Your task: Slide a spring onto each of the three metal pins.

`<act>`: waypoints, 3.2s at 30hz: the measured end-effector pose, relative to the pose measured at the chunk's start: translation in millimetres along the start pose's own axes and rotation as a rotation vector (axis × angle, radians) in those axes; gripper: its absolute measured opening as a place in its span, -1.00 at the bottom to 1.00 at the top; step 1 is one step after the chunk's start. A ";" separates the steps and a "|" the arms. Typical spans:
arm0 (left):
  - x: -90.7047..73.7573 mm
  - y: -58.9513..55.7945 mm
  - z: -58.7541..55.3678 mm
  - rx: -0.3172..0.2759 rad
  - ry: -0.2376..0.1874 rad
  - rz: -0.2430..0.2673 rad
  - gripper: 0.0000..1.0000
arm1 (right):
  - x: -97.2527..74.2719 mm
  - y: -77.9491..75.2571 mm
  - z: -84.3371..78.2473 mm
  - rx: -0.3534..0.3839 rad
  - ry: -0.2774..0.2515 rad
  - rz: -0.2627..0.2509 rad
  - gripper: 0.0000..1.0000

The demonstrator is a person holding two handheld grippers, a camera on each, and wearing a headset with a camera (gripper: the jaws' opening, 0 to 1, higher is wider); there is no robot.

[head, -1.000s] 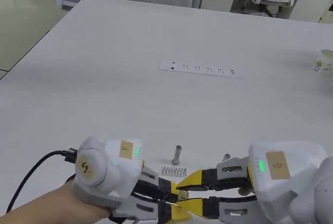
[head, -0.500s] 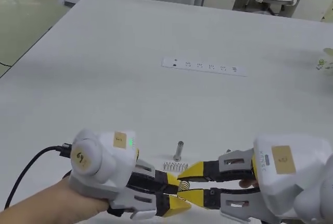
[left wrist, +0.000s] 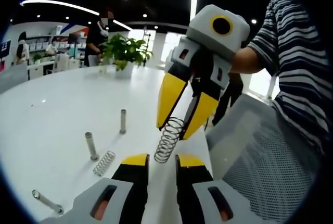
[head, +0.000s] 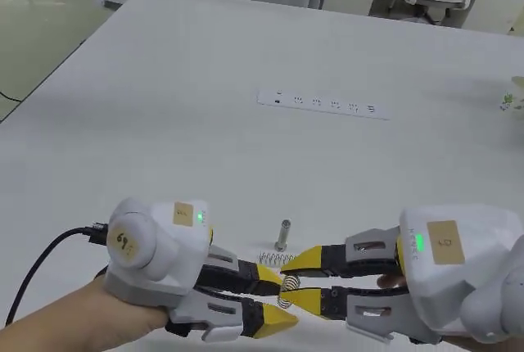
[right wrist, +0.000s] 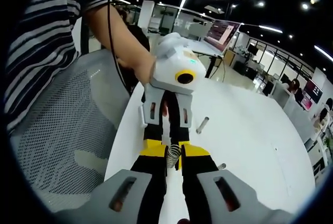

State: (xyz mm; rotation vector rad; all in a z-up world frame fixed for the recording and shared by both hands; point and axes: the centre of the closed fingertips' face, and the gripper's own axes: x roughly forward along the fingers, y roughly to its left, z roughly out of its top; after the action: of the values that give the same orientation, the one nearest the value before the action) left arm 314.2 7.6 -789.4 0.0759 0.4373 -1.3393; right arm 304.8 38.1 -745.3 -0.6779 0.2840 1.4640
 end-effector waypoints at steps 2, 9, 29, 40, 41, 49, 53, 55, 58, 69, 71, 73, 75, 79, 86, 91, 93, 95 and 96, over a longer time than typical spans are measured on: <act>-3.5 2.3 -2.3 -0.022 -0.004 0.011 -0.69 | -0.3 -1.6 -0.1 0.000 0.000 -0.007 -0.86; -13.3 8.0 -7.9 -0.049 -0.002 0.044 -0.55 | -2.2 -7.1 -1.9 0.004 0.000 -0.030 -0.86; -59.0 19.5 -17.0 -0.100 -0.008 0.107 -0.17 | -15.0 -24.7 -12.4 0.029 0.017 -0.107 -0.86; -88.0 26.5 -24.6 -0.143 -0.021 0.183 0.19 | -19.6 -30.0 -18.9 0.030 0.034 -0.125 -0.86; -90.7 26.7 -25.9 -0.148 -0.020 0.188 0.19 | -20.1 -30.8 -18.6 0.031 0.033 -0.128 -0.86; -108.6 36.9 -28.3 -0.173 -0.048 0.264 0.40 | -22.6 -34.8 -21.9 0.043 0.039 -0.143 -0.86; -115.4 39.3 -31.7 -0.172 -0.049 0.297 0.60 | -24.6 -36.4 -23.8 0.053 0.042 -0.151 -0.86; -118.0 40.0 -34.0 -0.173 -0.048 0.306 0.70 | -25.4 -36.7 -24.0 0.057 0.041 -0.154 -0.86; -122.3 43.3 -36.4 -0.188 -0.065 0.332 0.89 | -26.1 -36.5 -26.9 0.059 0.052 -0.154 -0.86; -132.0 51.1 -38.3 -0.205 -0.087 0.385 0.96 | -31.4 -41.2 -35.6 0.073 0.071 -0.166 -0.86; -133.7 51.6 -38.5 -0.205 -0.089 0.390 0.96 | -33.8 -43.0 -36.6 0.077 0.071 -0.174 -0.86; -135.0 51.6 -38.4 -0.208 -0.092 0.391 0.96 | -36.3 -44.4 -38.9 0.082 0.075 -0.180 -0.86; -136.1 52.8 -38.9 -0.205 -0.094 0.401 0.96 | -38.1 -45.3 -41.5 0.085 0.081 -0.186 -0.86; -137.2 53.5 -39.7 -0.209 -0.097 0.408 0.96 | -40.7 -46.4 -45.0 0.093 0.088 -0.196 -0.86; -138.8 51.4 -40.1 -0.214 -0.102 0.417 0.96 | -48.4 -57.3 -53.0 0.111 0.095 -0.226 -0.86; -142.7 50.8 -41.7 -0.220 -0.103 0.423 0.96 | -56.2 -70.7 -60.0 0.137 0.098 -0.267 -0.86; -143.8 50.7 -41.6 -0.223 -0.106 0.425 0.96 | -59.1 -75.1 -64.6 0.143 0.105 -0.281 -0.86; -144.3 50.9 -42.1 -0.224 -0.105 0.427 0.96 | -61.9 -79.2 -69.0 0.158 0.108 -0.291 -0.86; -144.5 51.0 -42.4 -0.223 -0.104 0.428 0.96 | -62.4 -80.1 -70.0 0.160 0.109 -0.294 -0.86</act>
State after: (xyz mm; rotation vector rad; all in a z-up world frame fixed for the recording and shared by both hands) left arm 328.1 166.0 -787.8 -0.0819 0.4508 -0.8642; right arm 390.6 -50.5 -745.0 -0.6411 0.3658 1.1142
